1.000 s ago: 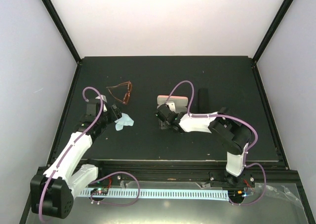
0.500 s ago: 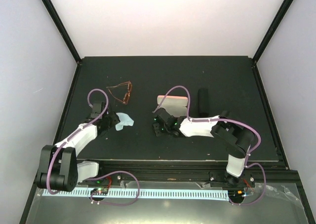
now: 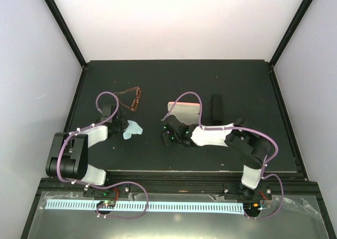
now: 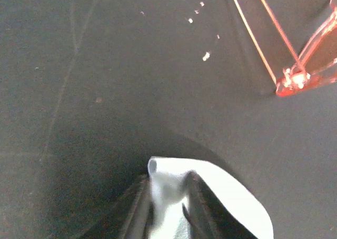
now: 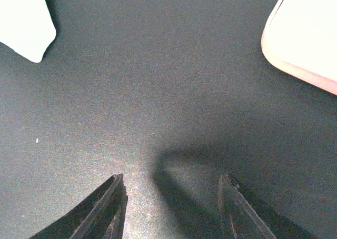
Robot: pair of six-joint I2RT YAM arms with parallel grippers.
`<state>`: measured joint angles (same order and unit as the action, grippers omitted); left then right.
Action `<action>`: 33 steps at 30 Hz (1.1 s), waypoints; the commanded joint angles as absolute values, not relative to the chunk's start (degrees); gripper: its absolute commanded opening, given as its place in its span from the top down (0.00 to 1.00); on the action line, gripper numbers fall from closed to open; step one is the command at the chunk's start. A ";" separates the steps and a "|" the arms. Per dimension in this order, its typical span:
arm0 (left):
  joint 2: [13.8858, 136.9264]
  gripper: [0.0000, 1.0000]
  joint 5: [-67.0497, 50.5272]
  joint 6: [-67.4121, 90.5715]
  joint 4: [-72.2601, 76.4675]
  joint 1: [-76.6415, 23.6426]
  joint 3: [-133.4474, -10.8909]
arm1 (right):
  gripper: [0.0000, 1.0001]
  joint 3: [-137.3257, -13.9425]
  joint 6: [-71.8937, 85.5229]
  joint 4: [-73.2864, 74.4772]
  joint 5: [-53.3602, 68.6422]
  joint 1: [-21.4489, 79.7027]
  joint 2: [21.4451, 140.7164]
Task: Organize the sunglasses
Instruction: Pick up the glasses cleaning cloth from the center of the board.
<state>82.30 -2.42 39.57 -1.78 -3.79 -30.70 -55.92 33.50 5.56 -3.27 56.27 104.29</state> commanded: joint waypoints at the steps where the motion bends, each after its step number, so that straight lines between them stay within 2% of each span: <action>1: 84.29 0.90 -5.95 40.65 -0.91 -3.34 -33.18 | 0.51 -57.32 33.75 5.71 -3.83 56.38 102.94; 2: 84.07 0.96 -6.30 40.47 -1.08 -3.30 -33.23 | 0.51 -57.32 33.76 5.76 -3.90 56.37 102.80; 3: 83.71 0.98 -6.78 40.31 -1.29 -3.41 -33.22 | 0.51 -57.26 33.89 5.80 -4.08 56.37 102.63; 17: 70.10 0.98 -26.84 38.59 -8.70 -6.10 -34.66 | 0.53 -52.04 36.47 1.84 -8.86 56.37 94.88; 25: 67.59 0.99 -33.73 41.32 -8.73 -10.96 -34.31 | 0.47 -50.33 32.77 -0.78 -2.51 56.34 92.60; 33: 64.44 0.98 -37.61 43.56 -9.93 -14.85 -34.98 | 0.34 -45.27 24.77 -10.48 5.70 57.20 90.95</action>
<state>66.94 -33.47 41.69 -8.21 -13.50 -32.86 -46.74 30.35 -3.92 1.58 56.31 92.82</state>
